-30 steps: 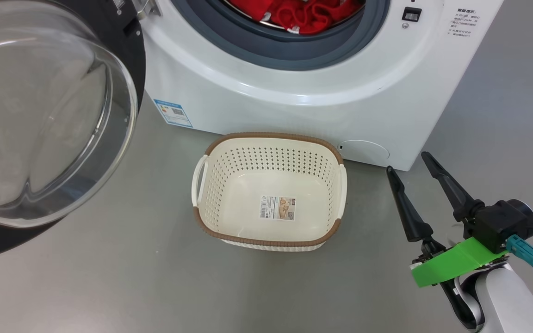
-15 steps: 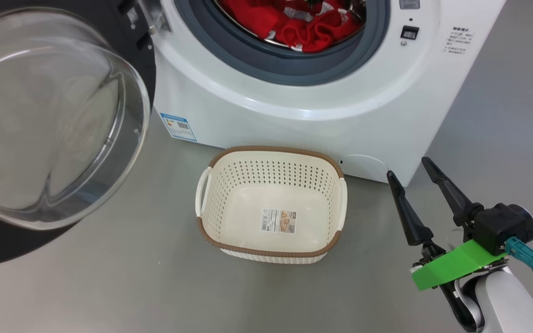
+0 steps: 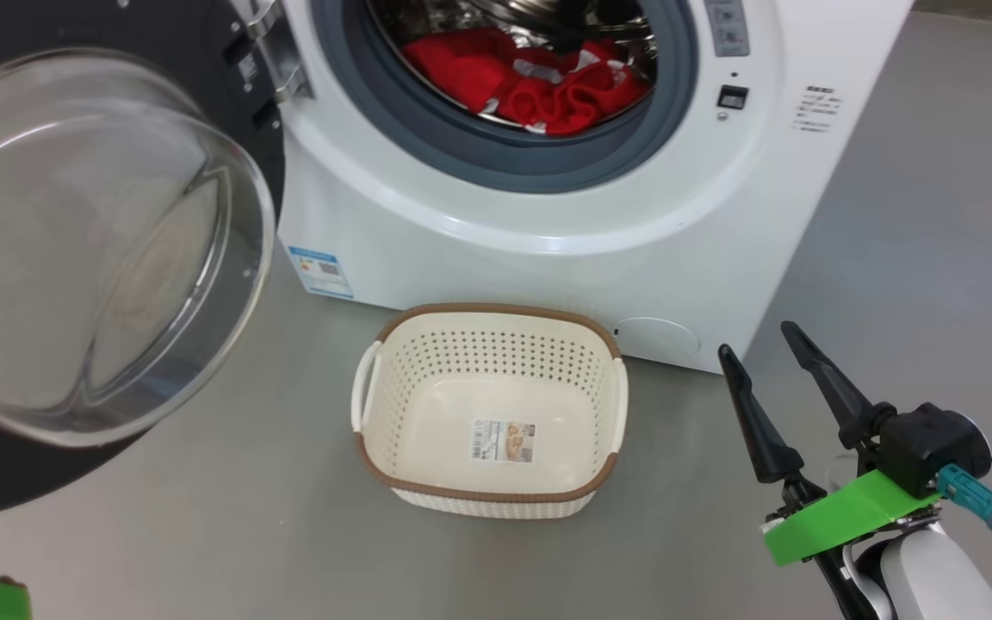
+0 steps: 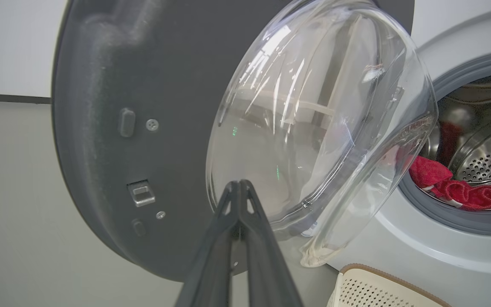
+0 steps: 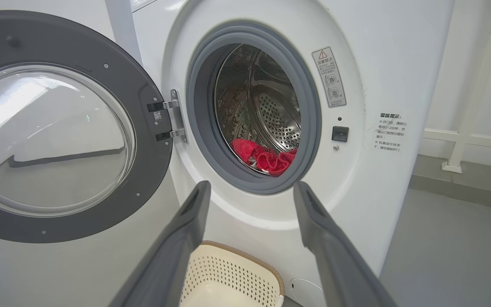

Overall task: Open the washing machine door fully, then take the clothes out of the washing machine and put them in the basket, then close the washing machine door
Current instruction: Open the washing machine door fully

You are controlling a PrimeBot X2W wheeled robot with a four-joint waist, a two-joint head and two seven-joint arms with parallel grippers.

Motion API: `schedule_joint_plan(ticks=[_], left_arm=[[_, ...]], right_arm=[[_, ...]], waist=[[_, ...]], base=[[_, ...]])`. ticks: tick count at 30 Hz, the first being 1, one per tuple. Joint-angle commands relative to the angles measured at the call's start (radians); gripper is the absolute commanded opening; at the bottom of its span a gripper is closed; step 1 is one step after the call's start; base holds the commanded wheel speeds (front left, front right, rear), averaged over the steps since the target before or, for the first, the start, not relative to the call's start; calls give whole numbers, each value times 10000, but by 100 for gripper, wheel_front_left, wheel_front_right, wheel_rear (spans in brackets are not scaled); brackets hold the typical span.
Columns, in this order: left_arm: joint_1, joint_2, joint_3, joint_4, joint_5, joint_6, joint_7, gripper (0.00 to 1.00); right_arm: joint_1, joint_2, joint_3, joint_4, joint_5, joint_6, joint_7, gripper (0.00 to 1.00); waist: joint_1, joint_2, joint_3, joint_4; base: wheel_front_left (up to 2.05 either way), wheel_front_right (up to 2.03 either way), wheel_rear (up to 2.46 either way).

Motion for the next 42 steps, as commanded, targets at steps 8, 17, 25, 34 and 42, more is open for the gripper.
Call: schedule_joint_plan(ticks=[8,17,25,34,42], left_arm=[[903,-32,-386,-1616,-192,52,-82,47],[1226,-117,-1088,-2355,-139,52,-82,100],[1339,130,-2003,-2934,-382,52,-82,100],[1413,204,-2341,-3418,-376,52,-82,100],[1546,344,-2528,-3651,-88,52,-82,100]], right_arm=[[243,110,18,-312,65,16,-47,100],[276,215,-180,-392,38,16,-47,100],[372,371,-397,-483,-2,16,-47,100],[614,470,-711,-527,-31,16,-47,100],[729,567,-860,-624,-58,16,-47,100]], waist=[[0,0,-71,-862],[0,0,32,-1666],[0,0,158,-2438],[0,0,334,-3112],[0,0,387,-3653]], base=[[0,0,0],[0,0,0],[0,0,0],[0,0,0],[0,0,0]])
